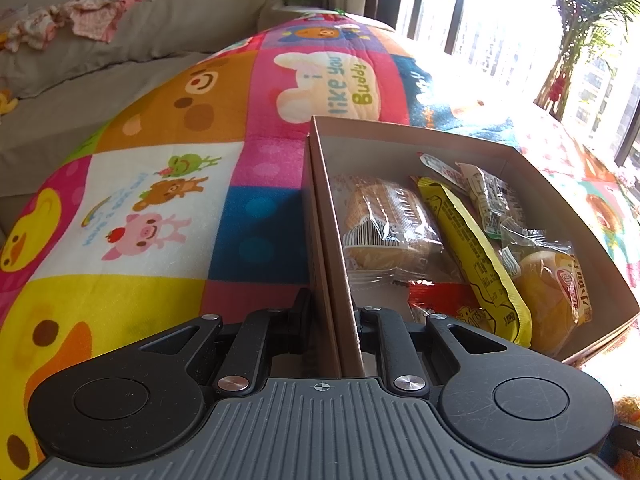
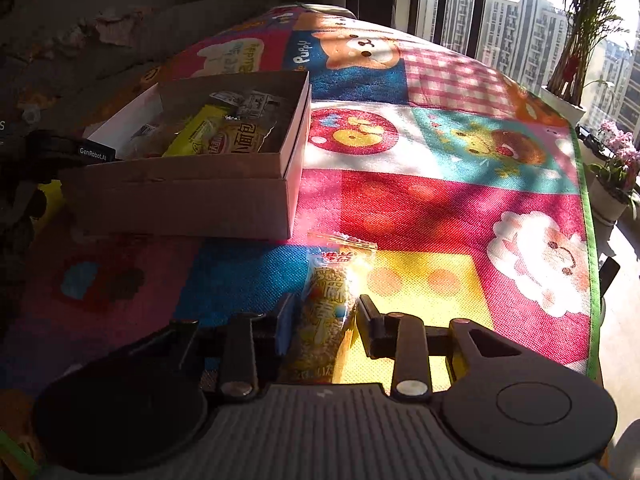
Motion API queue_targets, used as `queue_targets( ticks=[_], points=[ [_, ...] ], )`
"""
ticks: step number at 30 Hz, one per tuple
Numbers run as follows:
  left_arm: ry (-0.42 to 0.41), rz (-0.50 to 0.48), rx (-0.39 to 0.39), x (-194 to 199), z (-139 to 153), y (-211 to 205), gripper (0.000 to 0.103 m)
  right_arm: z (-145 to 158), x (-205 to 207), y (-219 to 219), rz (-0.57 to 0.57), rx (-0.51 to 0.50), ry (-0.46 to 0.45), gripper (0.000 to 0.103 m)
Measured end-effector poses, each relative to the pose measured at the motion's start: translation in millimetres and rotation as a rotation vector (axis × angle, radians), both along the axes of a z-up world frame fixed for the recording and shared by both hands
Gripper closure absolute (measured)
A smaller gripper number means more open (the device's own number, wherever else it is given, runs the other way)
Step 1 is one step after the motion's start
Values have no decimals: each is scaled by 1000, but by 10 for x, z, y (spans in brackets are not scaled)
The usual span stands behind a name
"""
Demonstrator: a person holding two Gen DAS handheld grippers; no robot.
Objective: Organize objects
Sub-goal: 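Grasp the rice stick snack with the right tool and lift it, then lower the rice stick snack into the box and open the right tool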
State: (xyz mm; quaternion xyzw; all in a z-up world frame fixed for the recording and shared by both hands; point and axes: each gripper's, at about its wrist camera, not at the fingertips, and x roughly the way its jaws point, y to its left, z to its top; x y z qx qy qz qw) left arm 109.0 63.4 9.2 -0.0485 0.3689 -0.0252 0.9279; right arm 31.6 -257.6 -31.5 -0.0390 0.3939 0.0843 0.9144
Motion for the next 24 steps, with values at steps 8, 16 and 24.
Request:
queue_targets(
  ticks=[8,16,24],
  points=[
    [-12,12,-6,-7,-17,3,86,311,-197,-56,43,74,62,74],
    [-19,9,-10,-9,-23,10,86,847,-272,110,101,92,-29,74],
    [-26,2,-19,-25,-35,24,86,1298,-132,258,143,114,-110,74]
  ],
)
